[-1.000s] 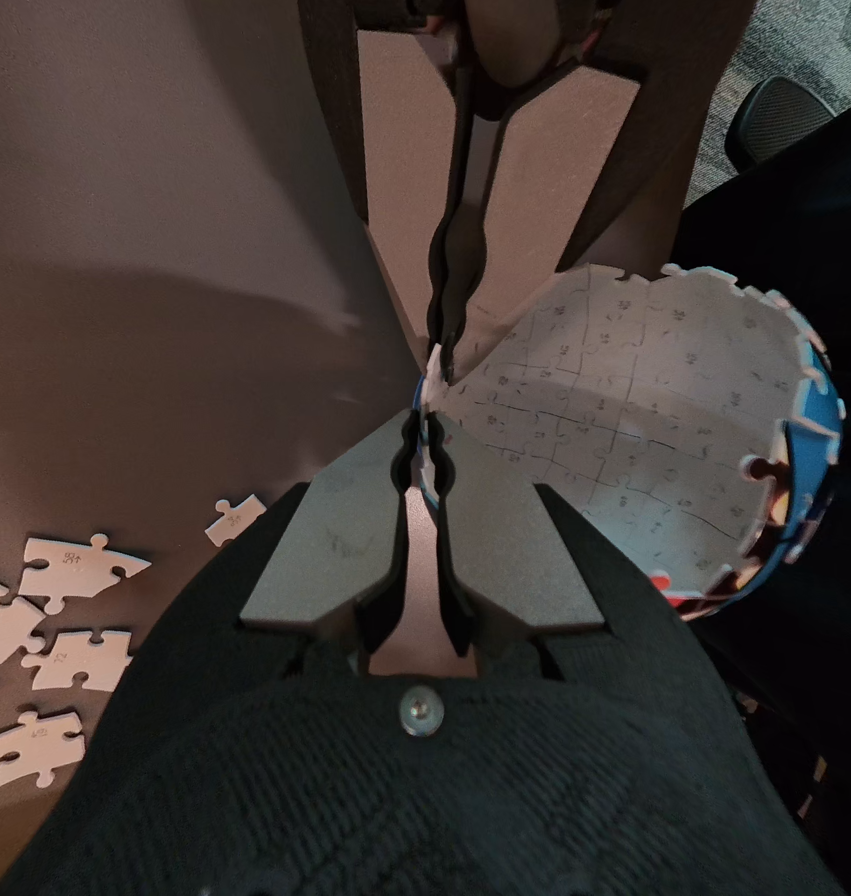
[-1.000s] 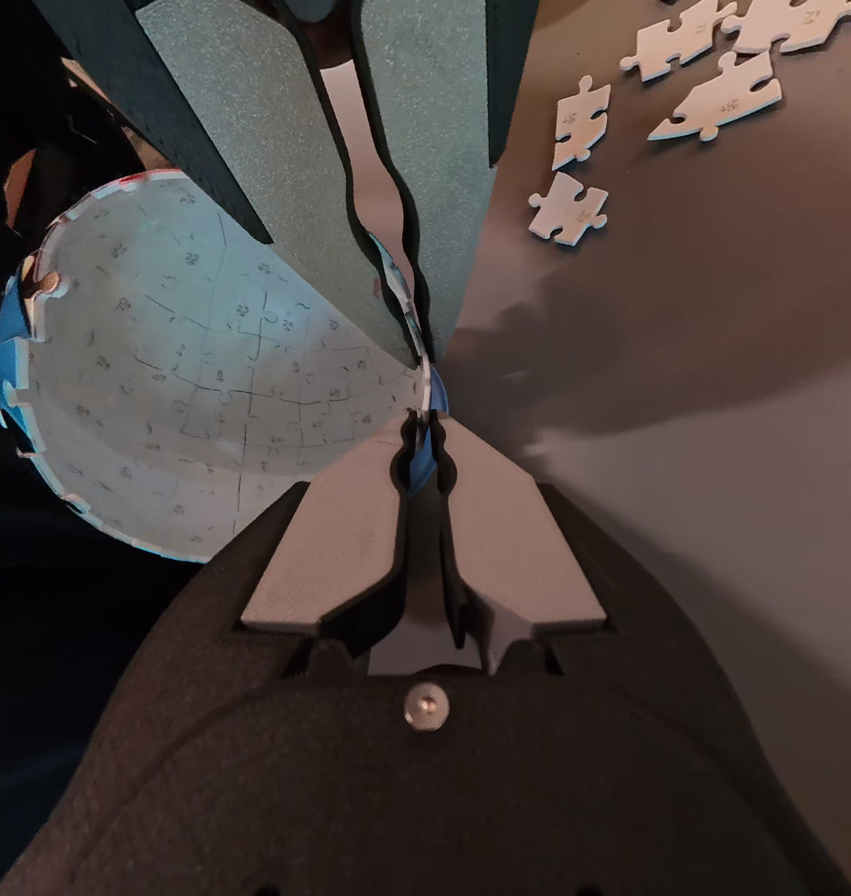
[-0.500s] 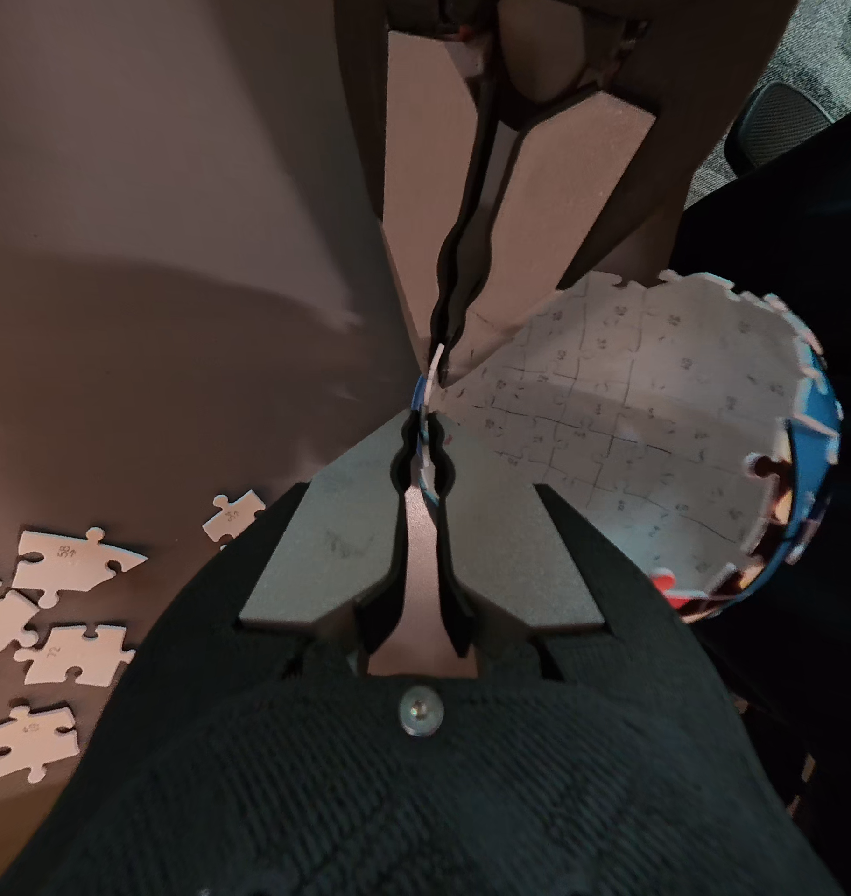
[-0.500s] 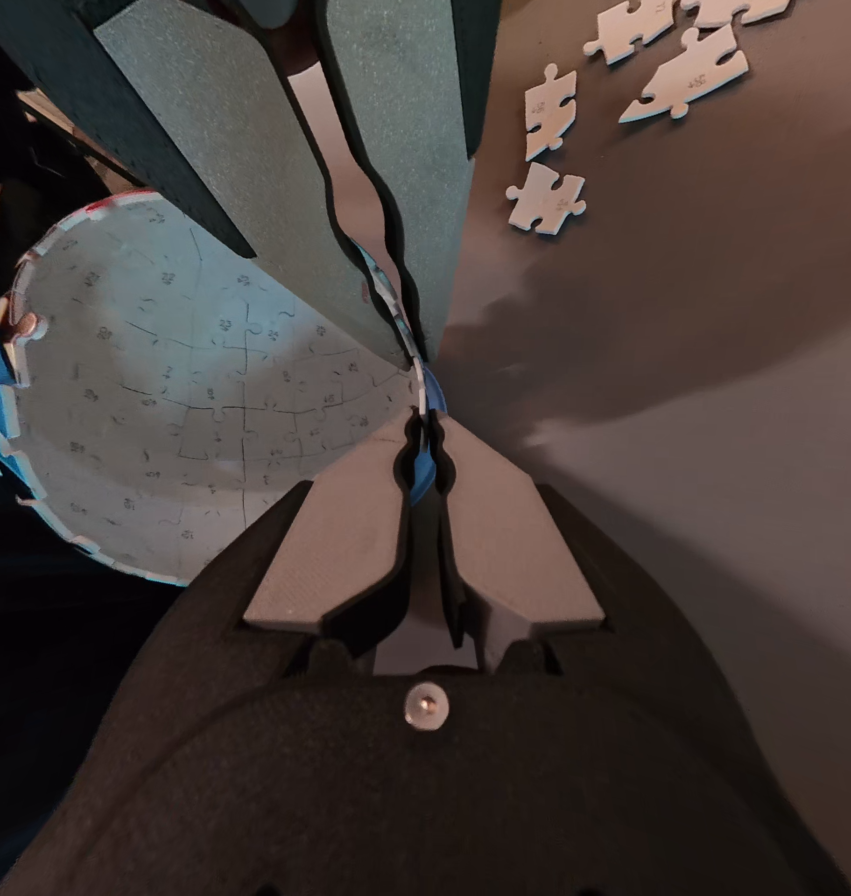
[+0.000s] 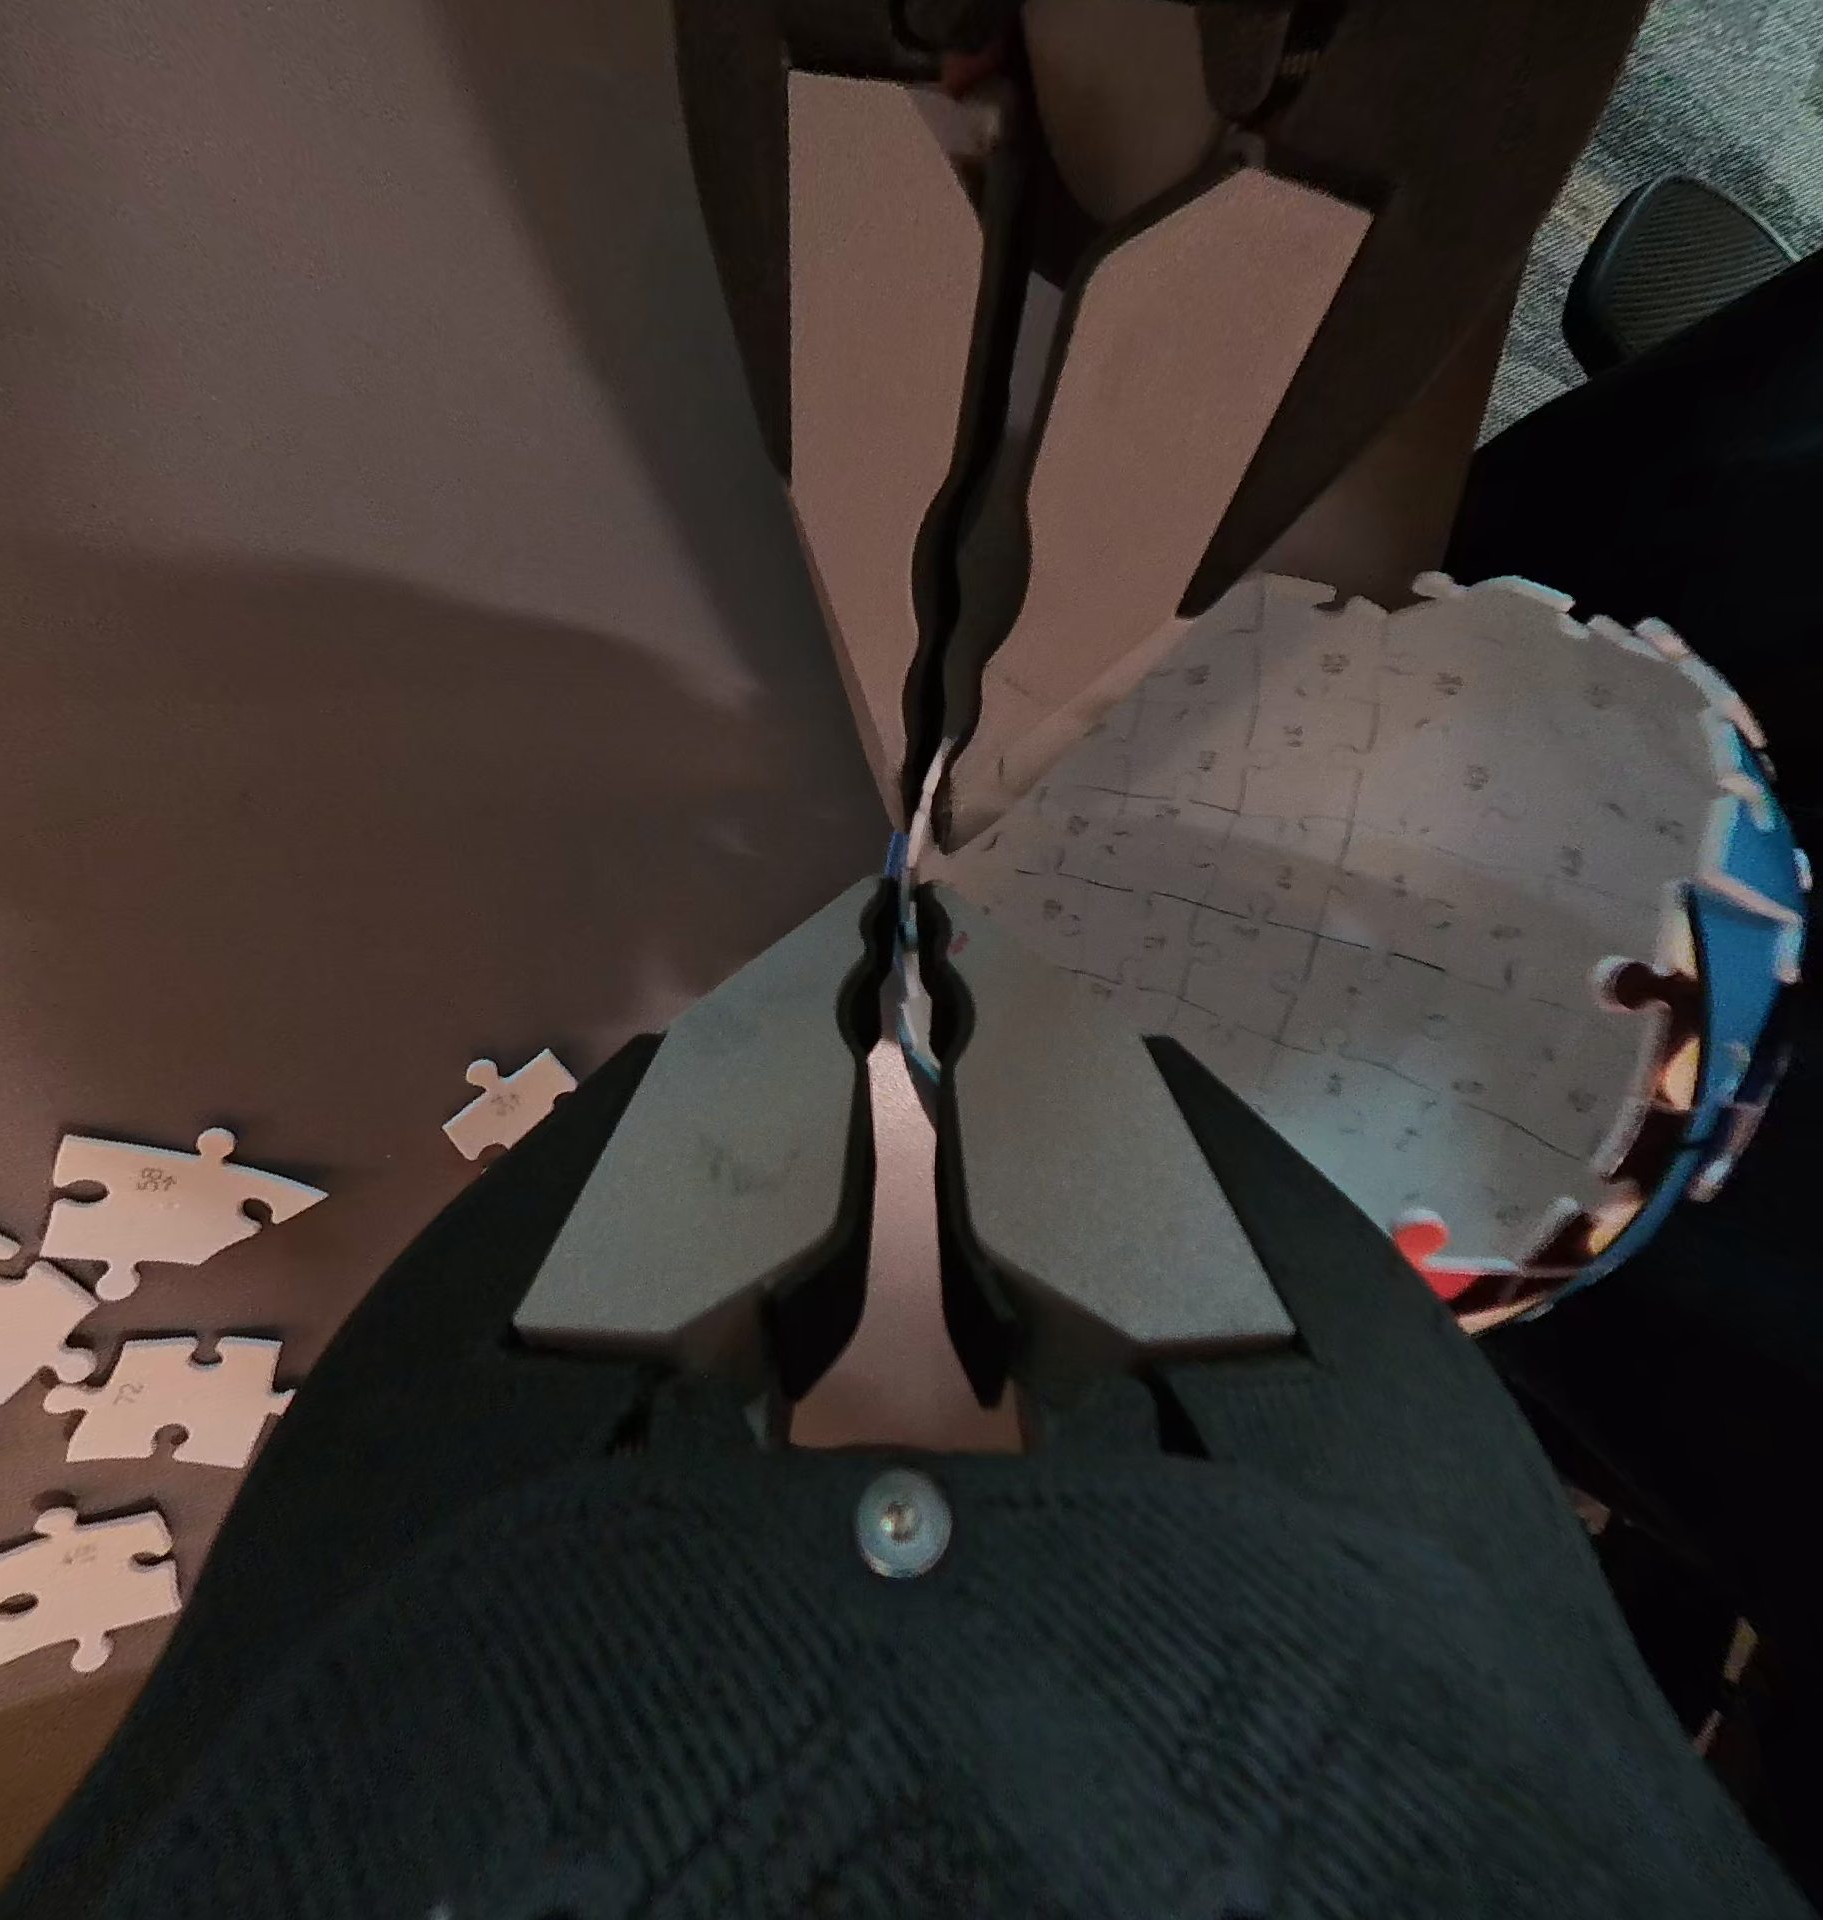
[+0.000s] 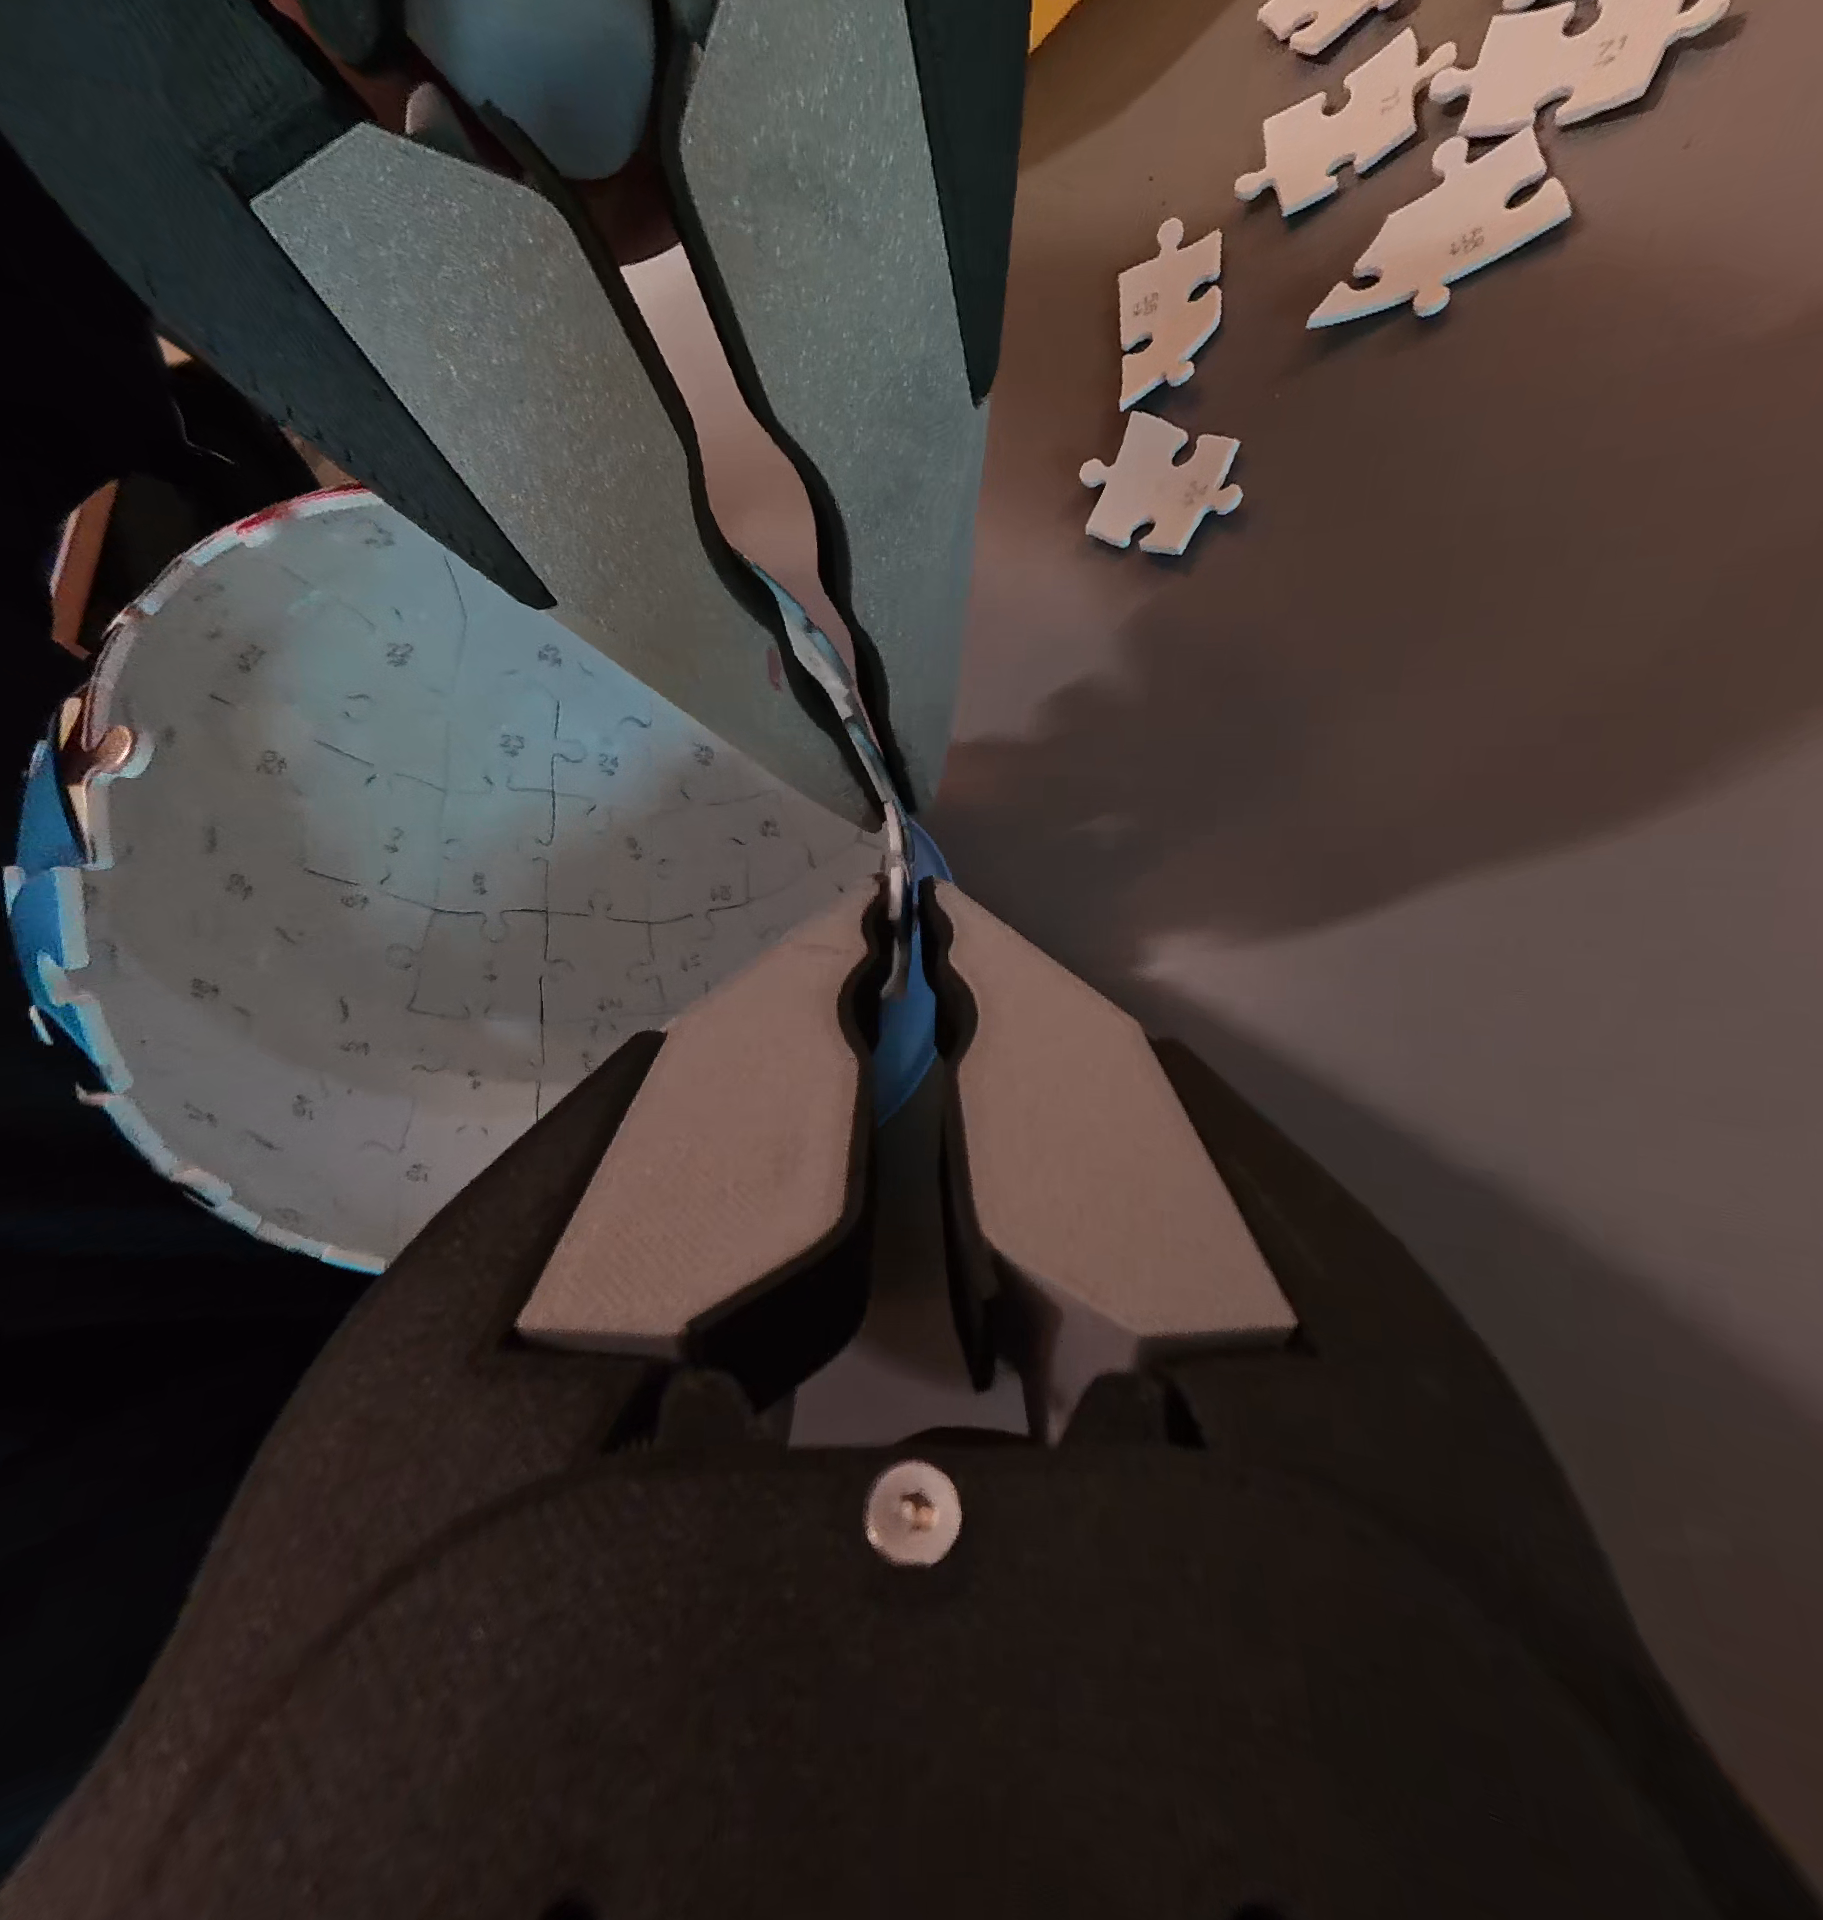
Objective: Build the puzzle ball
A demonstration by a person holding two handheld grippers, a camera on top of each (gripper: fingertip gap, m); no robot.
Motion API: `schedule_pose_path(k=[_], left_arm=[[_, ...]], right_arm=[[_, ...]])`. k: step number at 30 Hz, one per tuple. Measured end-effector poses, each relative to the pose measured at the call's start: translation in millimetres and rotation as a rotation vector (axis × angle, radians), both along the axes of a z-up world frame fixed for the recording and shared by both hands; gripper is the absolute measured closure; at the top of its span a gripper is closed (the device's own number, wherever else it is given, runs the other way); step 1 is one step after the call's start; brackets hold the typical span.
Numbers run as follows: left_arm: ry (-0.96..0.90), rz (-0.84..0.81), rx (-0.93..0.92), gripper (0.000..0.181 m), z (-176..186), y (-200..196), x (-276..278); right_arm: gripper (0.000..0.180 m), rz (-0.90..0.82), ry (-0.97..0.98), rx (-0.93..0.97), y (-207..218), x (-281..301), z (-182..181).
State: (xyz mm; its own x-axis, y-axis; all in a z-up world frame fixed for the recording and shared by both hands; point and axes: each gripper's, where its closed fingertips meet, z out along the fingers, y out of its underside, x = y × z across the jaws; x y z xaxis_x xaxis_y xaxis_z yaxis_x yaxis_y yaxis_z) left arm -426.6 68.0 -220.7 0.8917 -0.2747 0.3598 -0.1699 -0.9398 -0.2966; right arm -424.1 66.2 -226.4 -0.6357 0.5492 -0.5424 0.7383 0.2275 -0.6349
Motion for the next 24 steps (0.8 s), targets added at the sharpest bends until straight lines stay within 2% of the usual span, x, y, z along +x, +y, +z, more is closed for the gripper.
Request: schedule_pose_path(k=[11, 24], left_arm=[[-0.053, -0.006, 0.006, 0.179, -0.4, -2.7, 1.6], [-0.042, -0.022, 0.017, 0.179, -0.1, 0.1, 1.0]], right_arm=[[0.180, 0.031, 0.086, 0.056, -3.2, 2.0, -0.3], [0.180, 0.048, 0.122, 0.028, -1.5, 0.0, 0.1]])
